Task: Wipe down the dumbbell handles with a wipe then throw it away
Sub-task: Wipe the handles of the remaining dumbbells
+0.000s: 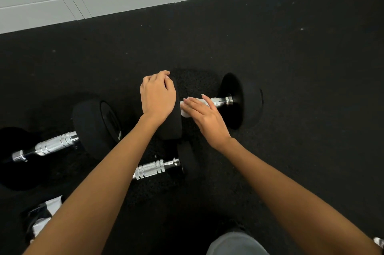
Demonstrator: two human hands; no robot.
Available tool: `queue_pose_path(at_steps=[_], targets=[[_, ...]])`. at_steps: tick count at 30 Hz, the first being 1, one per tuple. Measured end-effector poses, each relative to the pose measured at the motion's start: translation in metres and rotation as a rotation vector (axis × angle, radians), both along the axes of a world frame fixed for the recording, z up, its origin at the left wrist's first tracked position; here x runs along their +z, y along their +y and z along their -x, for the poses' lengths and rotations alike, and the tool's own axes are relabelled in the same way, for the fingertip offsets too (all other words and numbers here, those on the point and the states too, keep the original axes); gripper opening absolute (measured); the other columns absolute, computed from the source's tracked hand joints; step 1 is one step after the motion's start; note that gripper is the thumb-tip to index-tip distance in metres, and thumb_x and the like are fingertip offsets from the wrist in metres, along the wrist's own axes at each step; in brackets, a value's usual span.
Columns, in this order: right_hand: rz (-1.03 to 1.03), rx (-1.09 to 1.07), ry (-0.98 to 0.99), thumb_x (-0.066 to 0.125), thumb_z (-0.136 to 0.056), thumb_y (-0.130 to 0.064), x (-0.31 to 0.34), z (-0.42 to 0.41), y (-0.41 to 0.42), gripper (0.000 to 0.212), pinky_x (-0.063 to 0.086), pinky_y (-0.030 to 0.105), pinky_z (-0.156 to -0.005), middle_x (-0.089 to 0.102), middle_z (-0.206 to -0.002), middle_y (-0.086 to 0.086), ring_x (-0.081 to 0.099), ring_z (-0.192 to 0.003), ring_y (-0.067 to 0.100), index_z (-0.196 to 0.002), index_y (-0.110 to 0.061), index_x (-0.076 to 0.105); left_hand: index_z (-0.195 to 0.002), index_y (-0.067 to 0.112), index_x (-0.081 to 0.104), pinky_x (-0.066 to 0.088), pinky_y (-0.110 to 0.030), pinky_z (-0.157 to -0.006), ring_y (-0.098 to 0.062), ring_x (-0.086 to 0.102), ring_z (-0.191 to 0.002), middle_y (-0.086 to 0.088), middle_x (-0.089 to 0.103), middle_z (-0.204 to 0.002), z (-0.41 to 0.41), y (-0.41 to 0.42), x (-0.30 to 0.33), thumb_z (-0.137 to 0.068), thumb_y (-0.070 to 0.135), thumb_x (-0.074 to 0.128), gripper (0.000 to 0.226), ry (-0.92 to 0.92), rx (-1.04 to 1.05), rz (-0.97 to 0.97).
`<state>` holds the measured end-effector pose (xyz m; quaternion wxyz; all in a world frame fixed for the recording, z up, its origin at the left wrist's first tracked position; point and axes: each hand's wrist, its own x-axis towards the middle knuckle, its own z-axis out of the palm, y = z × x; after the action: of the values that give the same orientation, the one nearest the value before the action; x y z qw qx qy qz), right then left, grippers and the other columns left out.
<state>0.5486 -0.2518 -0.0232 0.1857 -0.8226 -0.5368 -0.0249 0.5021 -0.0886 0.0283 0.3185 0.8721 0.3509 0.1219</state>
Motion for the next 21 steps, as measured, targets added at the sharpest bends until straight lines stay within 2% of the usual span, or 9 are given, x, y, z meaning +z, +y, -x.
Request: queue_pose_path(at_steps=[6,10,12,14,17,19,21], targets=[[0.076,-0.083,-0.107,0.073,-0.073,0.008,0.008,-0.016,-0.022,0.06,0.019,0.043,-0.116,0.058,-0.132,0.009,0.054,-0.124,0.021,-0.129,-0.009,0.057,-0.122,0.014,0.057,0.038,-0.042,-0.101,-0.024,0.045,-0.121,-0.005,0.064,-0.118,0.002,0.0,-0.002,-0.099,0.022,0.034,0.035,-0.014,-0.004,0.017],[0.234,-0.199,-0.184,0.074,-0.062,0.014,0.016,-0.016,-0.024,0.077,0.013,0.044,-0.118,0.059,-0.13,0.014,0.056,-0.122,0.025,-0.133,-0.003,0.051,-0.122,0.014,0.058,0.037,-0.04,-0.101,-0.024,0.045,-0.121,-0.005,0.064,-0.119,0.001,0.0,-0.001,-0.099,0.022,0.034,0.035,-0.014,-0.003,0.018],[0.341,-0.272,-0.179,0.073,-0.063,0.012,0.021,-0.016,-0.025,0.081,0.013,0.044,-0.118,0.054,-0.134,0.018,0.052,-0.126,0.028,-0.137,0.0,0.044,-0.122,0.014,0.058,0.037,-0.041,-0.102,-0.024,0.044,-0.121,-0.005,0.064,-0.119,0.001,0.0,-0.001,-0.099,0.022,0.033,0.035,-0.015,-0.004,0.022],[0.432,-0.338,-0.169,0.069,-0.073,0.007,0.023,-0.016,-0.024,0.074,0.012,0.042,-0.12,0.048,-0.138,0.022,0.045,-0.131,0.031,-0.14,0.004,0.038,-0.122,0.014,0.058,0.037,-0.041,-0.101,-0.024,0.044,-0.121,-0.005,0.064,-0.119,0.001,0.001,-0.002,-0.098,0.023,0.033,0.035,-0.016,-0.005,0.025],[0.492,-0.414,-0.192,0.058,-0.085,0.0,0.022,-0.018,-0.018,0.052,0.021,0.042,-0.118,0.054,-0.13,0.024,0.05,-0.126,0.033,-0.134,0.009,0.042,-0.123,0.014,0.057,0.037,-0.041,-0.101,-0.023,0.044,-0.121,-0.005,0.063,-0.119,0.001,0.0,-0.001,-0.098,0.023,0.033,0.035,-0.008,-0.004,0.024],[0.528,-0.413,-0.109,0.049,-0.089,-0.003,0.028,-0.022,-0.007,0.039,0.021,0.04,-0.117,0.058,-0.122,0.02,0.053,-0.119,0.032,-0.128,0.006,0.046,-0.123,0.015,0.057,0.036,-0.041,-0.102,-0.023,0.043,-0.122,-0.004,0.063,-0.12,0.001,0.0,-0.001,-0.099,0.023,0.033,0.035,0.0,-0.004,0.021],[0.539,-0.397,0.013,0.043,-0.09,-0.006,0.035,-0.03,0.008,0.028,0.028,0.038,-0.108,0.06,-0.113,0.016,0.056,-0.108,0.031,-0.116,0.001,0.052,-0.123,0.015,0.057,0.035,-0.041,-0.103,-0.023,0.043,-0.123,-0.004,0.062,-0.121,0.0,0.0,0.0,-0.098,0.023,0.033,0.036,0.007,-0.003,0.018]])
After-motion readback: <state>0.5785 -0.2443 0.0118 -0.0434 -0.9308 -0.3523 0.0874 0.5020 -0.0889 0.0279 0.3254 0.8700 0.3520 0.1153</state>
